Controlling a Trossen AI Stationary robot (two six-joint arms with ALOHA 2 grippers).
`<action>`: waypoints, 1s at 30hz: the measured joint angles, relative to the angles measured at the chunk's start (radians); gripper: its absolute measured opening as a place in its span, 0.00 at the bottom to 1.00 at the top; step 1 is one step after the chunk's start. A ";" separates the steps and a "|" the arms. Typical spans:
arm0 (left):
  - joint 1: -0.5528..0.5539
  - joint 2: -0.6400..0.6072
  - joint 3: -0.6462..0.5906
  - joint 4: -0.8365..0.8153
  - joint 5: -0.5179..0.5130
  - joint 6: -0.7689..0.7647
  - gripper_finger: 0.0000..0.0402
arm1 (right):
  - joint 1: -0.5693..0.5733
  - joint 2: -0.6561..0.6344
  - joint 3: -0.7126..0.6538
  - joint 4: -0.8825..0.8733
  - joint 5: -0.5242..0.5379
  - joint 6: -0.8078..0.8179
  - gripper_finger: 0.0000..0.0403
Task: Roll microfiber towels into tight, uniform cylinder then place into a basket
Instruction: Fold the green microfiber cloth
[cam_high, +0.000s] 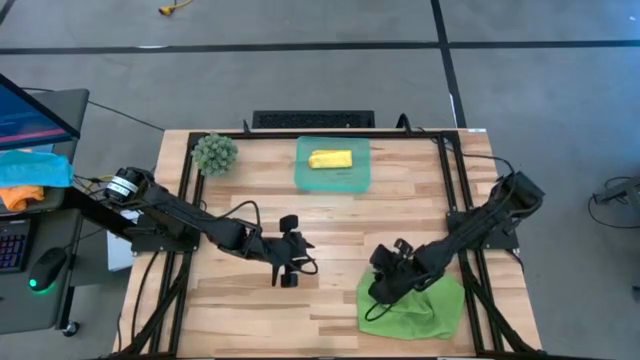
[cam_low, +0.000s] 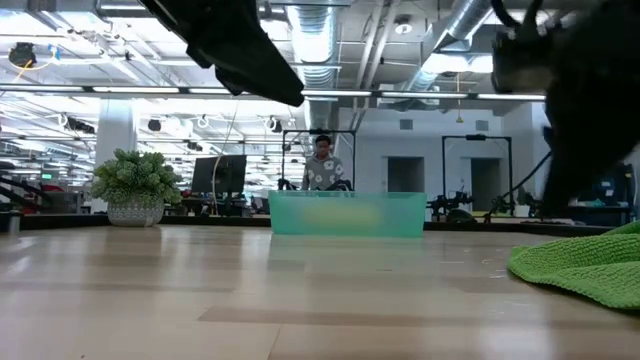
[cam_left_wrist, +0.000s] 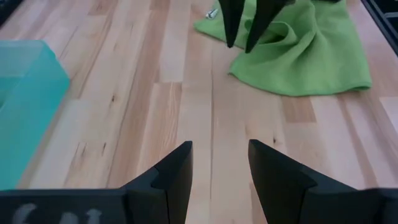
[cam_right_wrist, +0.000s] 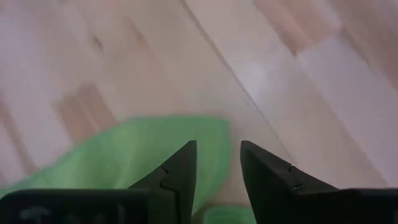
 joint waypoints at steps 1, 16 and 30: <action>0.000 0.000 0.000 0.002 0.000 0.000 0.37 | 0.004 0.007 -0.002 -0.012 -0.011 0.011 0.36; 0.001 0.000 0.000 0.000 0.001 0.022 0.37 | 0.020 0.028 0.001 0.003 -0.103 0.191 0.36; 0.001 0.000 0.000 -0.003 0.001 -0.023 0.37 | 0.021 0.028 0.001 0.014 -0.189 0.241 0.24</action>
